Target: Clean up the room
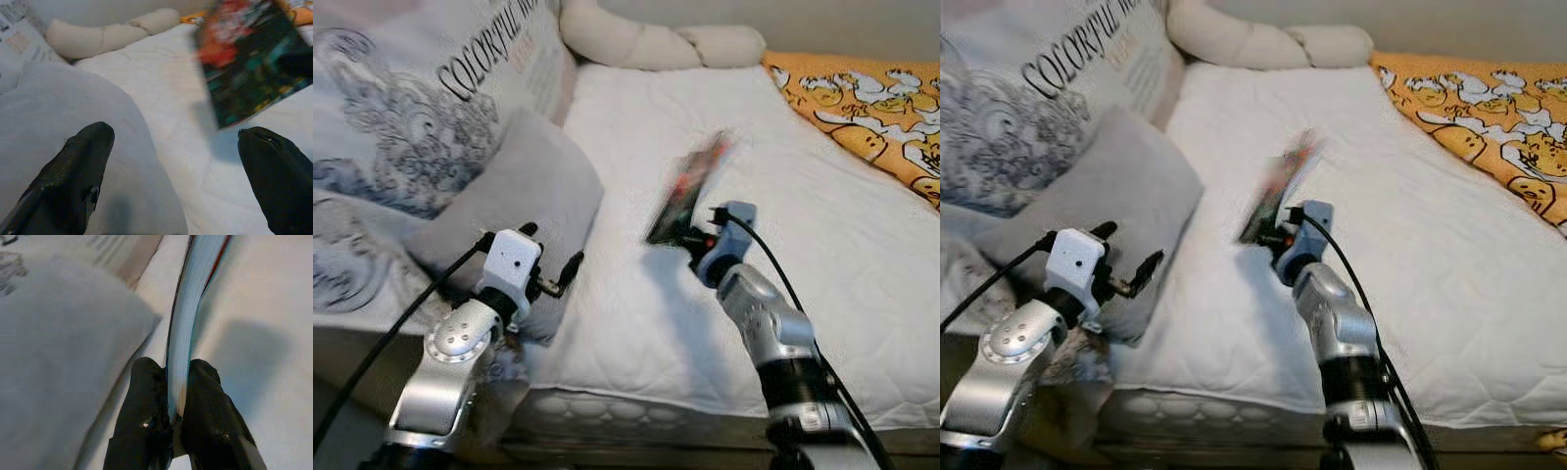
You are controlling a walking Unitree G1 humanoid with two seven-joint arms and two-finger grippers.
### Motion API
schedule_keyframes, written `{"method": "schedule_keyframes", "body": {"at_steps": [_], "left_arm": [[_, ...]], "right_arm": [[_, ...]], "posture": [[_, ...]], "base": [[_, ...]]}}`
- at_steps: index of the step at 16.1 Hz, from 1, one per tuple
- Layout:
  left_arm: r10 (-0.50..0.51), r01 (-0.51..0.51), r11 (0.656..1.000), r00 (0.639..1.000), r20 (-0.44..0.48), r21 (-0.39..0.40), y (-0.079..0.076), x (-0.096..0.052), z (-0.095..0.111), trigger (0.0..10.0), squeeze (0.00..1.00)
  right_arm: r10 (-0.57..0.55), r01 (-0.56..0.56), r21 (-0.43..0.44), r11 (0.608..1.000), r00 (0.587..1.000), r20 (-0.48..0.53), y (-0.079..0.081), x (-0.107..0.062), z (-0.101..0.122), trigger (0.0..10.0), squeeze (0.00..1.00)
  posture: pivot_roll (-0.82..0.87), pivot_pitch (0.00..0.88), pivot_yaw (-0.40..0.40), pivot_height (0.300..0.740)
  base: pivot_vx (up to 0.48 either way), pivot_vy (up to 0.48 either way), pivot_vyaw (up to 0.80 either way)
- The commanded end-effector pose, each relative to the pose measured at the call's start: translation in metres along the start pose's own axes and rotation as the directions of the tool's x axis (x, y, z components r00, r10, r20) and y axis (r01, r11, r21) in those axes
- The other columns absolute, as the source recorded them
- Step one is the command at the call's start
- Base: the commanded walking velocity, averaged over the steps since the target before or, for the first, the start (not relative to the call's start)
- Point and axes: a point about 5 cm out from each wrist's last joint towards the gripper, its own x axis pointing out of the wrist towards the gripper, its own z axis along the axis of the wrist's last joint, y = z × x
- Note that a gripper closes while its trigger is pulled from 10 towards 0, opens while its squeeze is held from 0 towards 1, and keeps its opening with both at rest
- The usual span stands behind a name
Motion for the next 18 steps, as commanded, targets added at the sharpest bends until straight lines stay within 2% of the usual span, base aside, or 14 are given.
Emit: {"method": "schedule_keyframes", "body": {"at_steps": [1, 2, 3, 4, 5, 8, 9, 12, 13, 15, 16, 17, 18], "left_arm": [[-0.056, 0.056, 0.998, 0.998, -0.018, 0.015, -0.003, -0.001, 0.0, 10.0, 0.74], [-0.093, 0.094, 0.995, 0.995, -0.04, 0.034, -0.002, -0.003, 0.0, 10.0, 0.74], [-0.096, 0.098, 0.995, 0.994, -0.042, 0.035, -0.002, -0.003, 0.0, 10.0, 0.74], [-0.108, 0.11, 0.993, 0.993, -0.051, 0.04, -0.003, -0.005, -0.001, 10.0, 0.74], [-0.128, 0.13, 0.991, 0.99, -0.063, 0.037, -0.005, -0.007, -0.001, 10.0, 0.74], [-0.19, 0.196, 0.98, 0.975, -0.111, 0.043, -0.011, -0.017, -0.005, 10.0, 0.74], [-0.2, 0.207, 0.977, 0.972, -0.127, 0.043, -0.012, -0.021, -0.007, 10.0, 0.74], [-0.209, 0.217, 0.976, 0.967, -0.148, 0.035, -0.014, -0.029, -0.007, 10.0, 0.74], [-0.223, 0.231, 0.972, 0.962, -0.158, 0.032, -0.017, -0.033, -0.007, 10.0, 0.74], [-0.232, 0.24, 0.97, 0.959, -0.165, 0.027, -0.02, -0.035, -0.007, 10.0, 0.74], [-0.256, 0.263, 0.965, 0.95, -0.18, 0.015, -0.022, -0.038, -0.008, 10.0, 0.74], [-0.265, 0.271, 0.962, 0.946, -0.185, 0.012, -0.023, -0.039, -0.008, 10.0, 0.74], [-0.295, 0.299, 0.954, 0.932, -0.213, -0.011, -0.026, -0.044, -0.01, 10.0, 0.73]], "right_arm": [[0.08, -0.079, 0.044, 0.996, 0.997, -0.014, 0.009, 0.009, 0.014, 10.0, 0.0], [0.159, -0.151, 0.102, 0.983, 0.984, -0.079, 0.013, 0.02, 0.018, 10.0, 0.0], [0.166, -0.157, 0.102, 0.982, 0.983, -0.084, 0.013, 0.021, 0.018, 10.0, 0.0], [0.151, -0.137, 0.086, 0.987, 0.972, -0.18, 0.008, 0.026, 0.01, 10.0, 0.0], [0.16, -0.135, 0.12, 0.984, 0.958, -0.239, 0.006, 0.027, 0.002, 10.0, 0.0], [0.21, -0.119, 0.286, 0.951, 0.925, -0.315, -0.001, 0.024, -0.01, 10.0, 0.0], [0.217, -0.119, 0.292, 0.949, 0.918, -0.333, -0.004, 0.022, -0.013, 10.0, 0.0], [0.146, -0.035, 0.296, 0.954, 0.92, -0.362, -0.021, 0.017, -0.018, 10.0, 0.0], [0.1, 0.008, 0.266, 0.964, 0.916, -0.388, -0.031, 0.012, -0.024, 10.0, 0.0], [0.049, 0.058, 0.251, 0.966, 0.915, -0.4, -0.041, 0.008, -0.028, 10.0, 0.0], [0.027, 0.082, 0.251, 0.964, 0.915, -0.404, -0.046, 0.006, -0.03, 10.0, 0.28], [0.021, 0.09, 0.253, 0.963, 0.914, -0.405, -0.048, 0.005, -0.03, 10.0, 0.28], [-0.007, 0.115, 0.236, 0.965, 0.909, -0.416, -0.052, 0.002, -0.034, 10.0, 0.91]], "posture": [[0.13, 0.0, 0.015, 0.74], [0.13, 0.0, 0.018, 0.74], [0.14, 0.0, 0.018, 0.74], [0.15, 0.0, 0.016, 0.74], [0.15, 0.0, 0.014, 0.74], [0.19, 0.0, 0.0, 0.74], [0.2, 0.0, -0.002, 0.74], [0.21, 0.0, -0.001, 0.74], [0.22, 0.012, -0.002, 0.74], [0.23, 0.015, -0.004, 0.74], [0.24, 0.025, -0.007, 0.74], [0.24, 0.026, -0.007, 0.74], [0.25, 0.028, -0.004, 0.74]], "base": [[0.0, 0.0, 0.0], [0.0, 0.0, 0.0], [0.0, 0.0, 0.0], [0.0, 0.0, 0.0], [0.0, 0.0, 0.0], [0.0, 0.0, 0.0], [0.0, 0.0, 0.0], [0.0, 0.0, 0.0], [0.0, 0.0, 0.0], [0.0, 0.0, 0.0], [0.0, 0.0, 0.0], [0.0, 0.0, 0.0], [0.0, 0.0, 0.0]]}}
